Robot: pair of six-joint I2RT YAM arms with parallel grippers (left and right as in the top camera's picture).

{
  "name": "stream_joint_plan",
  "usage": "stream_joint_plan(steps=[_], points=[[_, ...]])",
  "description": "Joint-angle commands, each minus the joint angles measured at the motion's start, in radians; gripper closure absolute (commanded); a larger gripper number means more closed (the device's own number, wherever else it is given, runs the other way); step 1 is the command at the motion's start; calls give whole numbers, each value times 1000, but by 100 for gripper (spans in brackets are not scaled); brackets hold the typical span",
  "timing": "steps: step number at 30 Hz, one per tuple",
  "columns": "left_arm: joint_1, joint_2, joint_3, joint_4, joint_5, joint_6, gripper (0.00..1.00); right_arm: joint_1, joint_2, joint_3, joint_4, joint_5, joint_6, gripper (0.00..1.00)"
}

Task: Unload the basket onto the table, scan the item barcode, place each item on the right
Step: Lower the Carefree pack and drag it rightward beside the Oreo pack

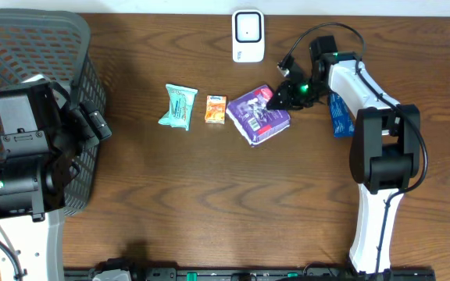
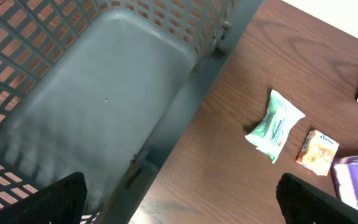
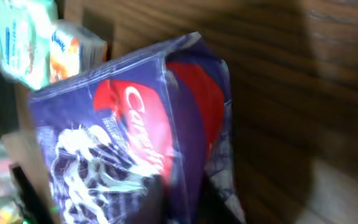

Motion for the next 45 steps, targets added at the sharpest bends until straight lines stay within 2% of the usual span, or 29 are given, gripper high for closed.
stream_joint_plan(steps=[1,5,13,37,45], points=[[4,1,19,-3,-9,-5,2,-10,-5,12,-21,81,69,99],[4,1,19,-3,-9,-5,2,-33,-25,62,-61,95,101,99],[4,1,19,-3,-9,-5,2,-102,-137,95,-78,326,333,99],[4,1,19,-3,-9,-5,2,-162,-7,74,-59,532,398,99],[4,1,19,-3,-9,-5,2,-241,5,74,-65,604,414,99]])
